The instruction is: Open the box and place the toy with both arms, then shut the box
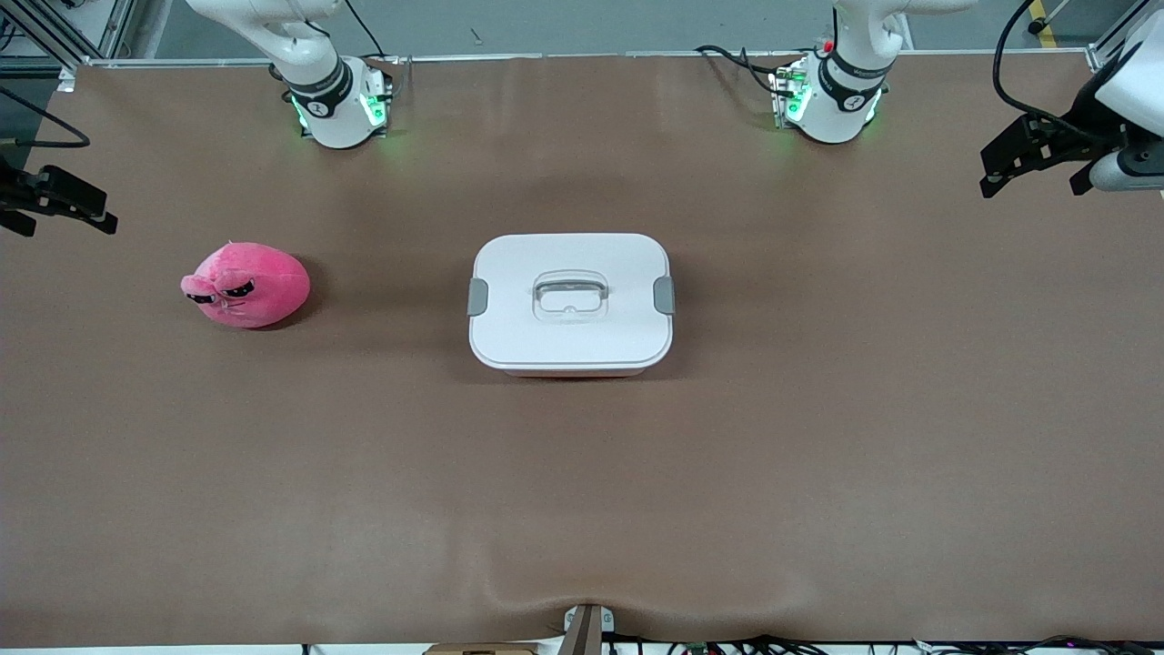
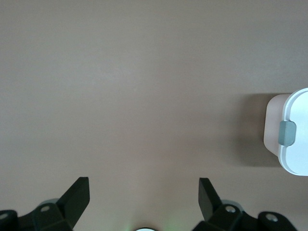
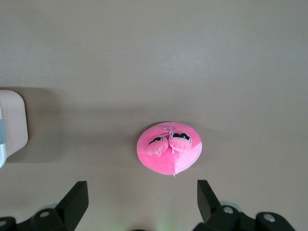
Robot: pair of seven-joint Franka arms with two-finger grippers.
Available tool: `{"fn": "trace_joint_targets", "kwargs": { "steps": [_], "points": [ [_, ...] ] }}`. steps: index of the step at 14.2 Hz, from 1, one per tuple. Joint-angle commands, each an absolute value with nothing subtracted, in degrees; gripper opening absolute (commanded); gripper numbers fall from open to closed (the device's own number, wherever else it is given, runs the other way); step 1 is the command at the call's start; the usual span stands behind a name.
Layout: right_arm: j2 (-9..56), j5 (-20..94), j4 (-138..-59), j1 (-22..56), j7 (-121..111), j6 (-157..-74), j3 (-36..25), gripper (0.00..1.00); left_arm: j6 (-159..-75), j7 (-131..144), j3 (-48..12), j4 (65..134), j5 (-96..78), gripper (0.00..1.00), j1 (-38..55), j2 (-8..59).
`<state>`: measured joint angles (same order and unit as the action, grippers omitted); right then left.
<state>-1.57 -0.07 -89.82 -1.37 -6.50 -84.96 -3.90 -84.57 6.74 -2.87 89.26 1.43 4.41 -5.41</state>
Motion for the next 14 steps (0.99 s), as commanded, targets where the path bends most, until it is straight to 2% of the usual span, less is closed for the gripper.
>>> {"fn": "trace_joint_targets", "kwargs": {
  "steps": [1,11,14],
  "points": [
    [-2.11,0.09,-90.26,-1.58,-7.12,-84.73,-3.60,1.00,-84.29,6.50,-3.08,88.42,0.70,1.00,4.04,-4.75],
    [-1.23,-4.83,-91.66,3.43,-10.55,-86.04,-3.52,1.00,-84.55,20.37,-4.48,88.95,-2.89,1.00,6.06,-3.26],
    [-1.49,-3.87,-97.27,2.55,-10.81,-87.71,-3.87,1.00,-86.04,27.92,-8.16,88.95,-3.08,1.00,6.15,-1.94]
  ]
}}
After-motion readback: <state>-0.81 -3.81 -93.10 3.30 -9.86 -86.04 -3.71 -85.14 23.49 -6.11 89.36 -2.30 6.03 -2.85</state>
